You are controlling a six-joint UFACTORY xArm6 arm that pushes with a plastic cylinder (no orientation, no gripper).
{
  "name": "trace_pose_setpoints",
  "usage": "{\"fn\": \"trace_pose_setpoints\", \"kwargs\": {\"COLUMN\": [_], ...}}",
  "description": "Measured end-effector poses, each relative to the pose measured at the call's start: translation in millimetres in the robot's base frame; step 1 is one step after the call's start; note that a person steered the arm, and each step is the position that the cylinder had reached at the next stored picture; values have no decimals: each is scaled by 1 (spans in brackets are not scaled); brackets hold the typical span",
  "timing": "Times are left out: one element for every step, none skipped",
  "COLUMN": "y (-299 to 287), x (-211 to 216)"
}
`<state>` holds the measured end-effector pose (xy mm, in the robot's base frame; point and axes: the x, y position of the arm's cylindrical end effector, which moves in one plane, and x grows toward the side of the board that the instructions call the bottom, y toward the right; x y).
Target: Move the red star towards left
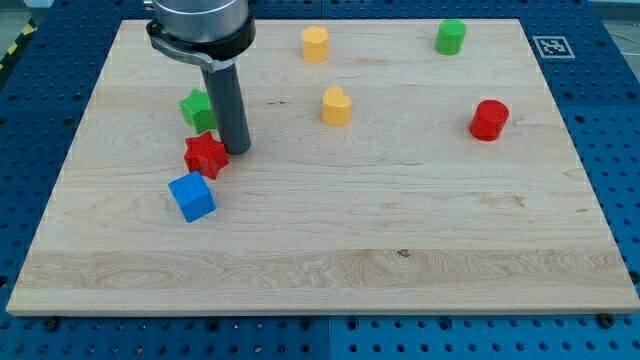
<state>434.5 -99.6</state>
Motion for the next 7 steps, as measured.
{"fn": "trace_pose_setpoints", "kwargs": {"y": [12, 12, 12, 15, 18, 17, 2], "x": [0, 0, 0, 0, 0, 21, 25]}}
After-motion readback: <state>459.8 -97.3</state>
